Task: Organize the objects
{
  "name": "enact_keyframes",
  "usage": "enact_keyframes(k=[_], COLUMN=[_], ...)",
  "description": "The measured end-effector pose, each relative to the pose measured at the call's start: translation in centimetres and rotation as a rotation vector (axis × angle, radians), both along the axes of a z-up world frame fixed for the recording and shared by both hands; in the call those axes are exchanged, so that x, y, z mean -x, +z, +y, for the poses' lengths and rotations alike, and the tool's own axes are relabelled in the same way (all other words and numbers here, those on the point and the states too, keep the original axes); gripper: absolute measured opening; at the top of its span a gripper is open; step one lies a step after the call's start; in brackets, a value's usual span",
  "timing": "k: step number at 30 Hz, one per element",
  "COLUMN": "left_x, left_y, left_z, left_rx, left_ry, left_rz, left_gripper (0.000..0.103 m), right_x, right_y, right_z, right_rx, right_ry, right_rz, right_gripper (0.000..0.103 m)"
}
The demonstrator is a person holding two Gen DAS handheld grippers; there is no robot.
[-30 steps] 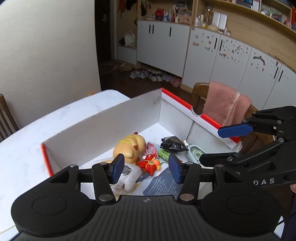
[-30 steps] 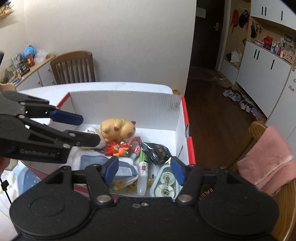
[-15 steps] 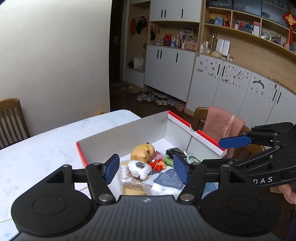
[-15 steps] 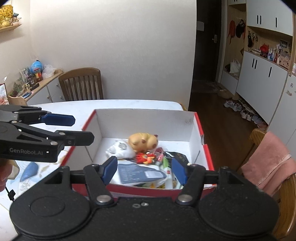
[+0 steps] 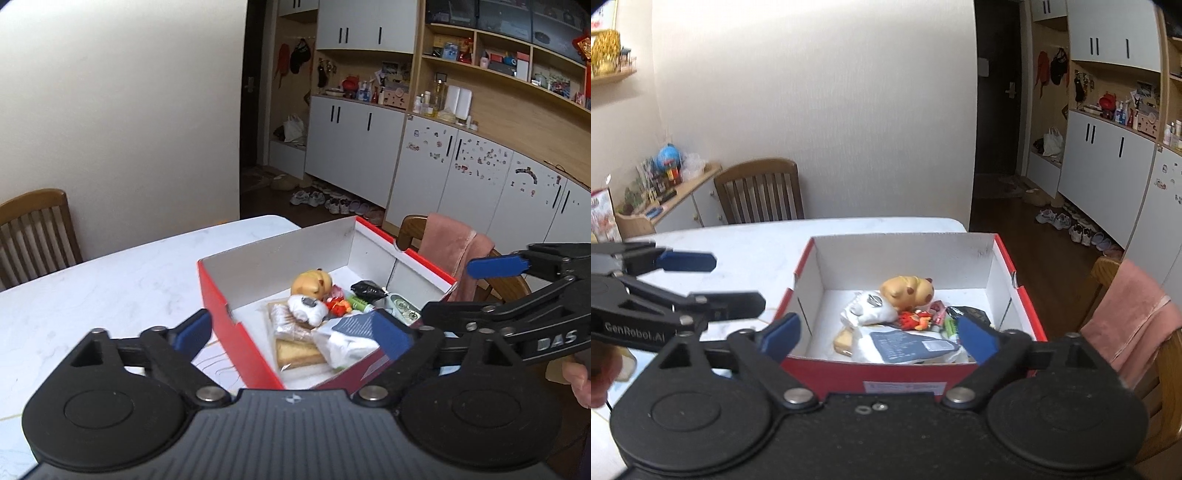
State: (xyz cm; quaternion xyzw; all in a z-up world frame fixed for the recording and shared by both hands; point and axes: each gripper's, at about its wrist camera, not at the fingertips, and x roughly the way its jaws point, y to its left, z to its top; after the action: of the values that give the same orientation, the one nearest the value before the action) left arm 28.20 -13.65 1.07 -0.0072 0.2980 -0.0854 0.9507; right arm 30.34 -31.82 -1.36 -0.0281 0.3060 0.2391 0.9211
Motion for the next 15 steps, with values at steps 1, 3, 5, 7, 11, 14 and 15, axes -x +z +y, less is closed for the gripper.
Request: enact_keyframes(k=[1,3,5,7,11,14,15], left_x=[0.2,0.6,1.0,1.5,2.7,3.7,4.0], left_y=[0.0,-0.1,-0.3,-0.3,-0.3,-0.1,0.0], left_z=[0.3,0.7,0.9,1.2,1.7,2.0,2.1], left_rx=[0.006,0.015,0.012,0.010,0.006,0.016,0.022], left_ry=[0.004,0.011,0.022,0.024,0.026,0.027,0.028], left_rz=[0.000,0.002,0.001,0.003,-0.001,-0.011,-0.013], left_gripper=[0.100,0.101,0.102,0.102,0.102,0.102,0.102], right_x=[0.3,0.9,1.4,1.9,2.8,3.6,3.8], right_y=[0.1,0.2,0.2,0.2,0.1,0.2,0.2], right_z=[0.0,0.1,0.2,0.2,0.2,0.3,0.4], right_rx=[-0.007,-0.014,-0.016,-0.022,-0.031,-0.036,-0.037], right_ry=[-0.007,-0.017,-0.025,-0.034,-0.057,-0.067,-0.069], right_rz=[-0.009,-0.020,-0.019,-0.018,-0.019,-0.021,-0.022], right_gripper=[0.103,0.103,0.103,0.103,0.103,0.103,0.103])
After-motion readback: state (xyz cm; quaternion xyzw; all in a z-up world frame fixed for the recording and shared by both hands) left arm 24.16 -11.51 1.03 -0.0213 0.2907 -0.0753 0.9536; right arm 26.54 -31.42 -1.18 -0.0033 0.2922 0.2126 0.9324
